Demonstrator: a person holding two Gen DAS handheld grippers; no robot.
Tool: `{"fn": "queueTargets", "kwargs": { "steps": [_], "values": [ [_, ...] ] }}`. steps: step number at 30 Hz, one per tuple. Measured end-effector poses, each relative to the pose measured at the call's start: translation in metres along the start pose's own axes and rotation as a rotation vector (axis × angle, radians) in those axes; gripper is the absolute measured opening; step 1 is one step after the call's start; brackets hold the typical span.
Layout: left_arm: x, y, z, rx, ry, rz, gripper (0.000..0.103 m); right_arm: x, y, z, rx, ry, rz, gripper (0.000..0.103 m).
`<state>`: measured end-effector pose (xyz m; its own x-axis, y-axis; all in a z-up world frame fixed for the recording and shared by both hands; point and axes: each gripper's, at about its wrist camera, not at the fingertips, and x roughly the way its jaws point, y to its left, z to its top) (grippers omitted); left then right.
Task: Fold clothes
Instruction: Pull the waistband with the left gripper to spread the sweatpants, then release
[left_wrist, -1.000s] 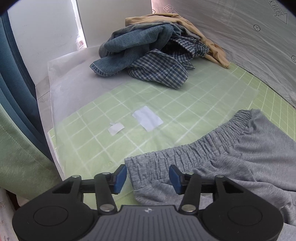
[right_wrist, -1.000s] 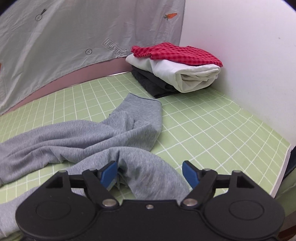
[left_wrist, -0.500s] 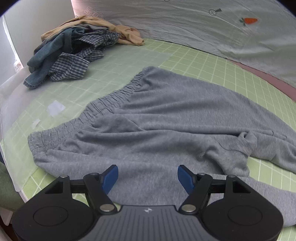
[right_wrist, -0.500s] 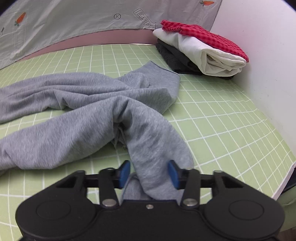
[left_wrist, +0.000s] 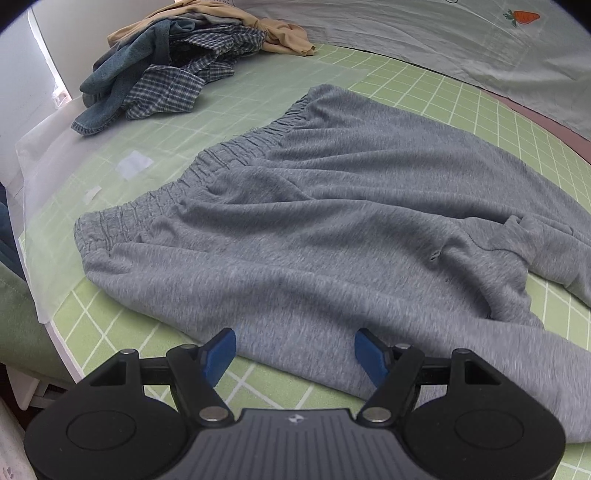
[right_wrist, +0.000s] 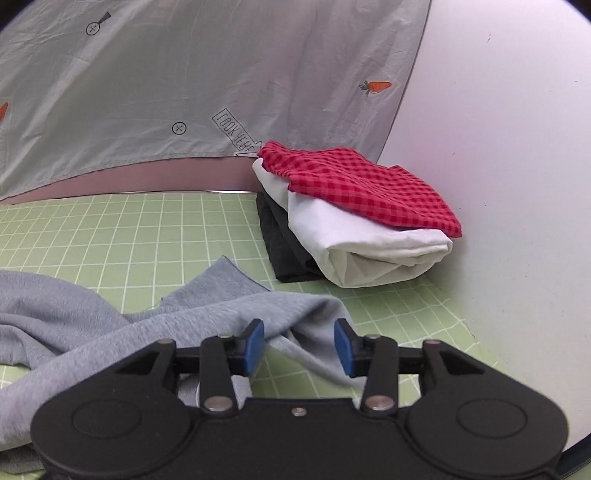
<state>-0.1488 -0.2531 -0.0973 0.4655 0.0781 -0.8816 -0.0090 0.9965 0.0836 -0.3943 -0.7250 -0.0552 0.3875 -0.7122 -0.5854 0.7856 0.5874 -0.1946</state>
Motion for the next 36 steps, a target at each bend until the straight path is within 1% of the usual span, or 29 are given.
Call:
{"fn": "queueTargets", "kwargs": {
  "steps": [2, 4, 6, 8, 11, 13, 14, 15, 16, 18, 21, 22, 23, 25, 26, 27, 29, 31, 33, 34, 35, 36],
  "values": [
    [-0.001, 0.000, -0.002, 0.001, 0.004, 0.007, 0.072, 0.001, -0.003, -0.007, 0.065, 0.022, 0.032, 0.044],
    [-0.001, 0.000, -0.004, -0.003, 0.006, 0.012, 0.072, 0.000, -0.006, -0.021, 0.161, 0.070, 0.079, 0.045],
    [-0.001, 0.000, -0.005, -0.012, 0.006, 0.015, 0.072, 0.002, -0.005, -0.037, 0.232, 0.111, 0.132, 0.046],
    [-0.002, 0.000, -0.006, -0.024, 0.006, 0.015, 0.072, 0.005, -0.004, -0.046, 0.292, 0.137, 0.171, 0.048],
    [-0.004, 0.000, -0.008, -0.045, 0.017, 0.003, 0.072, 0.005, -0.001, -0.046, 0.348, 0.125, 0.163, 0.051],
    [-0.005, 0.000, -0.009, -0.055, 0.022, -0.007, 0.072, -0.002, 0.000, -0.041, 0.387, 0.082, 0.127, 0.052],
    [-0.005, -0.001, -0.009, -0.060, 0.023, -0.012, 0.072, -0.005, 0.000, -0.037, 0.405, 0.059, 0.133, 0.057],
    [-0.005, 0.000, -0.009, -0.067, 0.024, -0.016, 0.072, -0.009, 0.000, -0.034, 0.422, 0.036, 0.145, 0.057],
    [-0.005, 0.000, -0.009, -0.075, 0.025, -0.019, 0.072, -0.010, 0.002, -0.030, 0.430, 0.019, 0.166, 0.057],
    [-0.004, 0.001, -0.008, -0.094, 0.027, -0.022, 0.072, -0.003, 0.009, -0.021, 0.415, 0.020, 0.199, 0.057],
    [-0.001, 0.002, -0.006, -0.117, 0.030, -0.025, 0.072, 0.015, 0.023, -0.010, 0.404, 0.045, 0.234, 0.049],
    [0.000, 0.002, -0.005, -0.116, 0.030, -0.027, 0.069, 0.024, 0.024, -0.007, 0.412, 0.057, 0.234, 0.044],
    [0.000, 0.003, -0.004, -0.116, 0.031, -0.029, 0.067, 0.033, 0.025, -0.004, 0.422, 0.068, 0.230, 0.044],
    [0.002, 0.003, -0.001, -0.120, 0.031, -0.031, 0.057, 0.050, 0.027, 0.001, 0.441, 0.091, 0.222, 0.044],
    [0.002, 0.003, 0.000, -0.123, 0.031, -0.031, 0.055, 0.057, 0.029, 0.004, 0.433, 0.097, 0.215, 0.044],
    [0.003, 0.002, 0.002, -0.126, 0.031, -0.032, 0.050, 0.063, 0.030, 0.006, 0.421, 0.103, 0.201, 0.043],
    [0.004, 0.002, 0.004, -0.132, 0.030, -0.034, 0.042, 0.078, 0.030, 0.010, 0.421, 0.139, 0.151, 0.045],
    [0.005, 0.002, 0.007, -0.137, 0.030, -0.035, 0.031, 0.093, 0.028, 0.010, 0.440, 0.187, 0.149, 0.043],
    [0.007, 0.003, 0.010, -0.149, 0.030, -0.037, 0.024, 0.099, 0.026, 0.011, 0.441, 0.188, 0.154, 0.044],
    [0.007, 0.004, 0.011, -0.151, 0.026, -0.037, 0.016, 0.102, 0.025, 0.011, 0.441, 0.186, 0.157, 0.037],
    [0.007, 0.004, 0.011, -0.150, 0.021, -0.039, 0.011, 0.105, 0.024, 0.011, 0.436, 0.186, 0.162, 0.022],
    [0.007, 0.004, 0.012, -0.145, 0.013, -0.046, 0.000, 0.107, 0.023, 0.011, 0.434, 0.189, 0.162, 0.013]
  ]
}}
